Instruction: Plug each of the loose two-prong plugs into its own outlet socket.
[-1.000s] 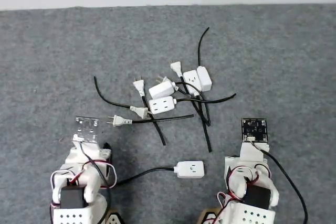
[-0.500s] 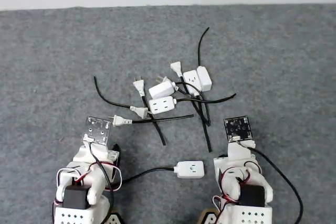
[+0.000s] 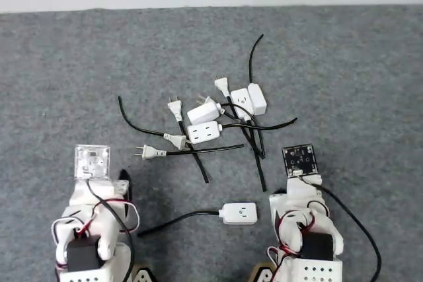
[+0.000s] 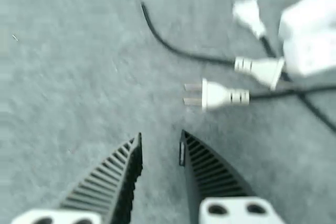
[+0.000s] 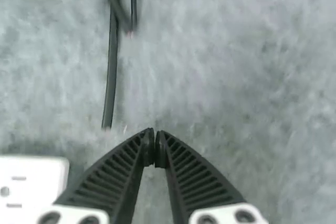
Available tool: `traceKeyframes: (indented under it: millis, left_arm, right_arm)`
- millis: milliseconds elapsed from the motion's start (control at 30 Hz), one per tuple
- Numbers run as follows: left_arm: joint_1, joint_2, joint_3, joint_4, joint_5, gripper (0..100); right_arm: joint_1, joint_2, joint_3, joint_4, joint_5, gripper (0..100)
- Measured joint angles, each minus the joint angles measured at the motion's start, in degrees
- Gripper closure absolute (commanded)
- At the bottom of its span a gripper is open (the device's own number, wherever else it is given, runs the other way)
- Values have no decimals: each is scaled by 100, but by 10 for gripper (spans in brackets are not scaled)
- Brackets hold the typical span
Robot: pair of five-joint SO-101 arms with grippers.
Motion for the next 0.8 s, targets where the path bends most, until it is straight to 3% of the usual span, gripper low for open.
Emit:
traceKeyframes:
  millis: [267,400,500,633,800]
  left_arm:
    - [9,0,-1231,-185,-396,888]
    - [18,246,-1662,-132,-396,888]
    - [220,1196,-1987,-132,-396,886]
    - [642,3015,-2734,-132,-290,884]
    - [1758,5081,-3411,-132,-255,884]
  right_arm:
    - [-721,0,0,-501,0,989]
    - [-826,0,0,-1099,466,991]
    - [-466,0,0,-1266,756,990]
    - [211,0,-97,-1143,404,989]
    - [1081,0,-290,-879,53,929]
